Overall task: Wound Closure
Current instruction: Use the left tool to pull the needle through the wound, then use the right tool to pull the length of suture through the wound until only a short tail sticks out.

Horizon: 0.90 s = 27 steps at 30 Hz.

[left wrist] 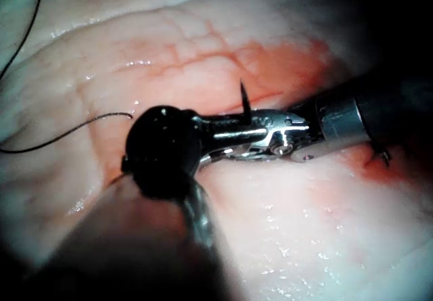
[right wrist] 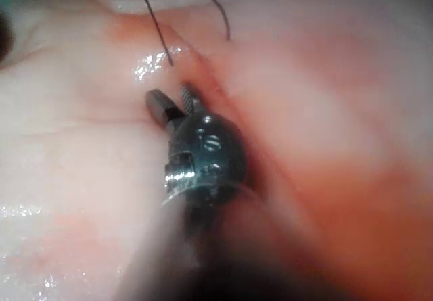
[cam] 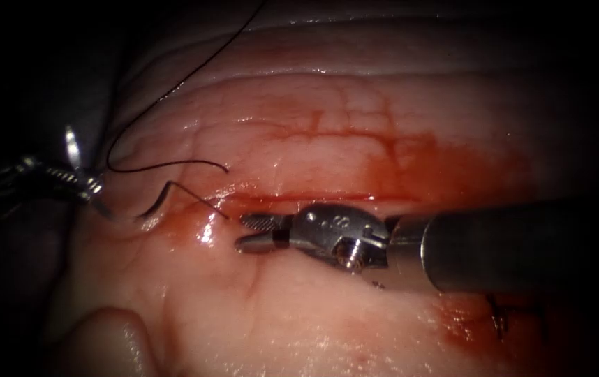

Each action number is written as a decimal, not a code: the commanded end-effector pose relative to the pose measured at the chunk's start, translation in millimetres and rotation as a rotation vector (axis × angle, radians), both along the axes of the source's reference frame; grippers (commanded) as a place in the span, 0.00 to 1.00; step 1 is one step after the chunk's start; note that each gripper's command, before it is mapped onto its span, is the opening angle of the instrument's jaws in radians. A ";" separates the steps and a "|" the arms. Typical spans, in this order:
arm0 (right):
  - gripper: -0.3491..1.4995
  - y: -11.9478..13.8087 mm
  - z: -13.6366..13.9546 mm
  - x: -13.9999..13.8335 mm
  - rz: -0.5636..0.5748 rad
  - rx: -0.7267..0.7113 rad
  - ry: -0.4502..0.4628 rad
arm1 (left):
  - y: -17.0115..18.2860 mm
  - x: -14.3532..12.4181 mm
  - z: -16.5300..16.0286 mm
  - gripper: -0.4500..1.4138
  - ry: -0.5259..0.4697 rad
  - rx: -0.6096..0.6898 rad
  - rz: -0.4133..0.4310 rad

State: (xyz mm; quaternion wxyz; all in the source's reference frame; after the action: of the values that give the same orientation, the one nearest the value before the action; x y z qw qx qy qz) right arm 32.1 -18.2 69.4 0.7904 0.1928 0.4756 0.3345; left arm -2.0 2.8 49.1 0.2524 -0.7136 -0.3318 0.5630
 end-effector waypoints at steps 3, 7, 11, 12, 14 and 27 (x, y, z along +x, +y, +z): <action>0.60 0.6 -0.7 0.8 0.040 0.003 0.039 | -0.6 -0.4 -0.3 0.00 0.074 -0.140 -0.064; 0.59 1.3 -2.0 1.3 0.041 -0.011 0.046 | -1.7 -0.4 -1.1 0.00 0.137 -0.259 -0.098; 0.55 2.0 -2.9 2.0 0.029 -0.030 0.052 | -2.8 -0.6 -1.6 0.00 0.190 -0.335 -0.117; 0.54 2.1 -3.0 2.3 0.027 -0.034 0.053 | -3.1 -0.8 -1.7 0.00 0.203 -0.345 -0.113; 0.54 2.3 -3.1 2.9 0.024 -0.036 0.057 | -3.6 -1.0 -1.7 0.00 0.219 -0.351 -0.101; 0.55 2.9 -3.4 5.1 0.019 -0.049 0.065 | -7.7 -2.8 0.6 0.00 0.288 -0.401 -0.047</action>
State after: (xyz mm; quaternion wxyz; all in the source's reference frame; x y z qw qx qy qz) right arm 36.5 -15.0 65.6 0.7760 0.1789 0.5110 0.3237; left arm -4.2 -4.6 49.2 0.1630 -0.6694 -0.1562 0.7077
